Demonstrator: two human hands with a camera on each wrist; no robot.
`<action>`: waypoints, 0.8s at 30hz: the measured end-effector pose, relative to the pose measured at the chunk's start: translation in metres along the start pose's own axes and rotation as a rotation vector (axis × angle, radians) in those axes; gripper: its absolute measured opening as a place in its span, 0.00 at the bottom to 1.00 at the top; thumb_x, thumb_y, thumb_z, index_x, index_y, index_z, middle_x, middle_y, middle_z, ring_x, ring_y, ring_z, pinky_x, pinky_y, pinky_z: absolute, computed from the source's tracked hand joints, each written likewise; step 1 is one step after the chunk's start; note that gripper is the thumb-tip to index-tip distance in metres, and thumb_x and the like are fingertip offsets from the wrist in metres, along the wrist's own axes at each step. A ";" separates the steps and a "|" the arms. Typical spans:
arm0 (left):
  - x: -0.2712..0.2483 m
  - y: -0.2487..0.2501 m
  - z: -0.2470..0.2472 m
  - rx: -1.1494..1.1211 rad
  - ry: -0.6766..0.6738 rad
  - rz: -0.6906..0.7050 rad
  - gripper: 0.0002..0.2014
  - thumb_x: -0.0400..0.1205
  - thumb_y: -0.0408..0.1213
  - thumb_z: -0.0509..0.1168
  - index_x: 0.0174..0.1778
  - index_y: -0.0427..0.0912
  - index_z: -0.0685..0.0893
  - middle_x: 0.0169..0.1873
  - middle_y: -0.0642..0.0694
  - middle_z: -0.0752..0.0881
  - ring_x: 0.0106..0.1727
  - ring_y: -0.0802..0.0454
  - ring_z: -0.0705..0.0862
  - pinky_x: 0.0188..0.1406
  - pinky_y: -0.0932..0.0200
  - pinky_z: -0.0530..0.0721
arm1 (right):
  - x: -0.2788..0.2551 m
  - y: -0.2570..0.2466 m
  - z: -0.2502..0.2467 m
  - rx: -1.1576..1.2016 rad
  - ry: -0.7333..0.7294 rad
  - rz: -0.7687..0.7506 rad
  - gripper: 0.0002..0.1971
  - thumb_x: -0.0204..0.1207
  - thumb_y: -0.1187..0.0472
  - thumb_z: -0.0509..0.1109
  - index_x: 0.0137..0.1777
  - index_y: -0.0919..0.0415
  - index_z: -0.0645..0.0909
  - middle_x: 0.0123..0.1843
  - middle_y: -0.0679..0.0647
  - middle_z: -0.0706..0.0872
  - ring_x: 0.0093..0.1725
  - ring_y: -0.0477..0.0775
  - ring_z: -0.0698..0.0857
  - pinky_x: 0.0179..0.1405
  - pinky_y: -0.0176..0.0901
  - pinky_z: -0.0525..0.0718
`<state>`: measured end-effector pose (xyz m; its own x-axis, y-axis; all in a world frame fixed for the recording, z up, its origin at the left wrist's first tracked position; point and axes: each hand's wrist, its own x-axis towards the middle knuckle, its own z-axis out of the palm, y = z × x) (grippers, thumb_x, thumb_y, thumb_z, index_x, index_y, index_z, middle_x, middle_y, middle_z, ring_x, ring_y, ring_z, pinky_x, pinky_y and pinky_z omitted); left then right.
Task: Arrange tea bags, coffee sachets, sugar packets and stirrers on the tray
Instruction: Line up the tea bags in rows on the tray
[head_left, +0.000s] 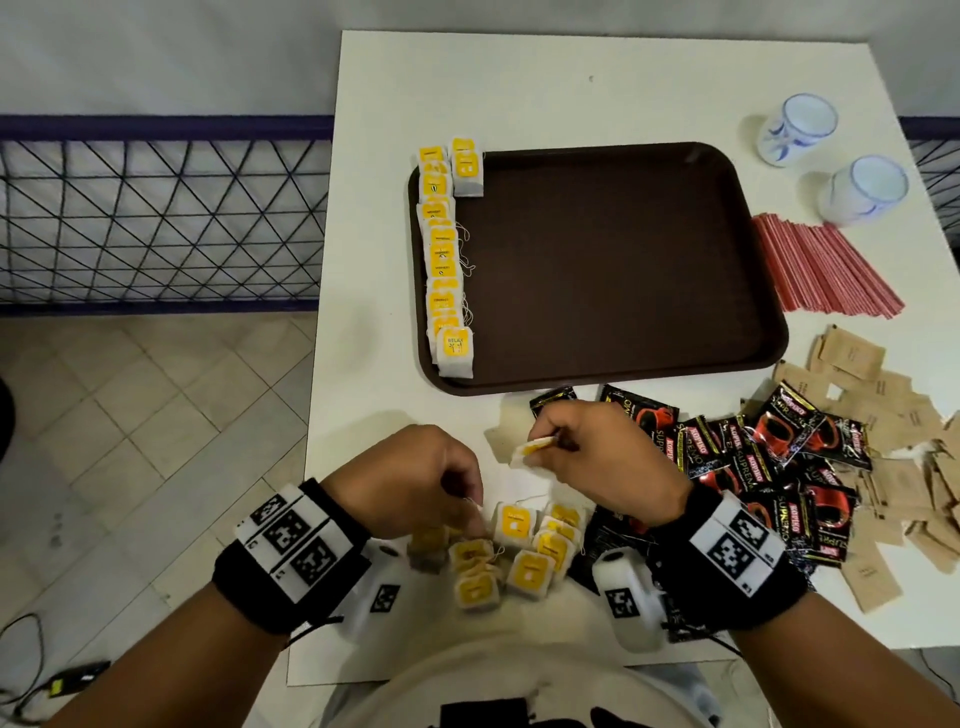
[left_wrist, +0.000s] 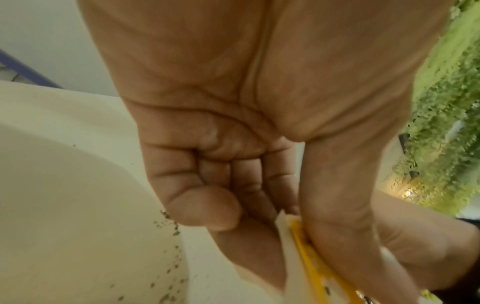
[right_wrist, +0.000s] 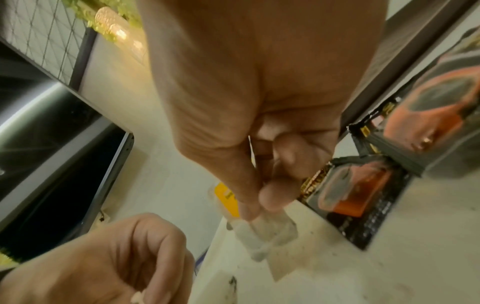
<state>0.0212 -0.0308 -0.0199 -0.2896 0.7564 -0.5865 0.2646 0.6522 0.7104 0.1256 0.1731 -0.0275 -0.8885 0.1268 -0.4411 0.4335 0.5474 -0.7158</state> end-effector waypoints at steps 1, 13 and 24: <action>0.001 0.001 -0.003 -0.030 -0.001 0.009 0.06 0.70 0.43 0.81 0.37 0.49 0.91 0.33 0.55 0.90 0.35 0.61 0.86 0.40 0.61 0.85 | 0.000 0.000 -0.004 0.058 0.011 0.012 0.07 0.75 0.66 0.76 0.40 0.53 0.86 0.31 0.50 0.88 0.32 0.45 0.86 0.34 0.39 0.83; 0.029 0.018 -0.036 -0.102 0.150 0.071 0.08 0.79 0.32 0.73 0.43 0.52 0.91 0.39 0.50 0.87 0.32 0.52 0.89 0.38 0.54 0.90 | 0.015 0.004 -0.034 0.327 0.111 0.016 0.11 0.80 0.77 0.66 0.46 0.63 0.87 0.36 0.58 0.92 0.38 0.56 0.92 0.40 0.46 0.91; 0.094 0.049 -0.136 0.091 0.317 0.159 0.08 0.73 0.33 0.79 0.45 0.47 0.90 0.33 0.51 0.90 0.33 0.60 0.86 0.36 0.66 0.83 | 0.095 -0.009 -0.081 0.329 0.187 -0.034 0.04 0.78 0.72 0.72 0.44 0.65 0.86 0.31 0.63 0.90 0.30 0.61 0.87 0.26 0.43 0.83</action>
<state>-0.1178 0.0654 0.0124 -0.5056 0.8044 -0.3120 0.4053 0.5407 0.7371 0.0256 0.2475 -0.0191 -0.9022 0.2785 -0.3292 0.4014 0.2633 -0.8773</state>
